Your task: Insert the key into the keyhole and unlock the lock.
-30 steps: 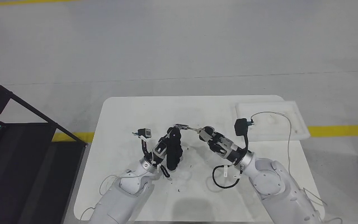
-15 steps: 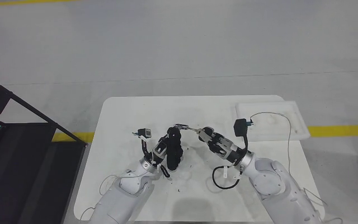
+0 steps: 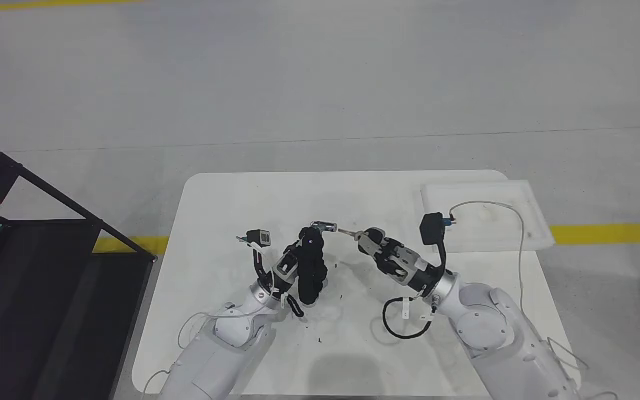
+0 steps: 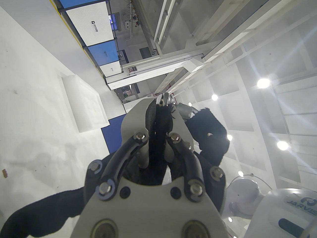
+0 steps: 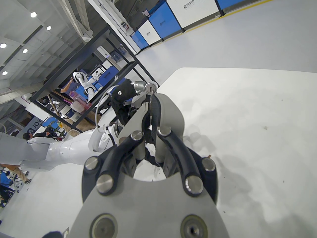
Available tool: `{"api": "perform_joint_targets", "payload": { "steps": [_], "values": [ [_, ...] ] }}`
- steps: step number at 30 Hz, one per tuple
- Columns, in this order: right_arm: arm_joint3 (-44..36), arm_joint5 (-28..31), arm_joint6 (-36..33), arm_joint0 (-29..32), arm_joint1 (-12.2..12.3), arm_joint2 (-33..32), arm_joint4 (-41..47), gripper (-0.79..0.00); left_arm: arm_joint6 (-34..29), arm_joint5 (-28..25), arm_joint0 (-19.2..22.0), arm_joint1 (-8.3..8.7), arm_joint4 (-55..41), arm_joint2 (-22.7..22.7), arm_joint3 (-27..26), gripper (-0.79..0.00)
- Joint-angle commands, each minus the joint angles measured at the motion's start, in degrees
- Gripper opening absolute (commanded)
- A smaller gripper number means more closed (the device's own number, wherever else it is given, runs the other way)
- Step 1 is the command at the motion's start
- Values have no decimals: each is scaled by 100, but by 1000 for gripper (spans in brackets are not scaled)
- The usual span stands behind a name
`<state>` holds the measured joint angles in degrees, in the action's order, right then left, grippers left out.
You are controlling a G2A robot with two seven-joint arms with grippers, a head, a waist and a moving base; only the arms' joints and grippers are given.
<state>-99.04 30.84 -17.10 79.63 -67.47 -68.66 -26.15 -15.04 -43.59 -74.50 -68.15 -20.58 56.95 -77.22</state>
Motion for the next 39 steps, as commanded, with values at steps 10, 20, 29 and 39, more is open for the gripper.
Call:
{"api": "perform_joint_targets", "payload": {
  "steps": [10,20,29,39],
  "values": [
    [-65,18,-363,-174,37,-103,-85,-785,0,0,0,0,0,0,0,-785],
    [-82,-81,-630,-366,44,-53,-7,-785,0,0,0,0,0,0,0,-785],
    [-107,-219,-710,-402,51,-25,-41,-785,0,0,0,0,0,0,0,-785],
    [-190,-233,-826,-346,79,-85,23,-785,0,0,0,0,0,0,0,-785]
  ]
}}
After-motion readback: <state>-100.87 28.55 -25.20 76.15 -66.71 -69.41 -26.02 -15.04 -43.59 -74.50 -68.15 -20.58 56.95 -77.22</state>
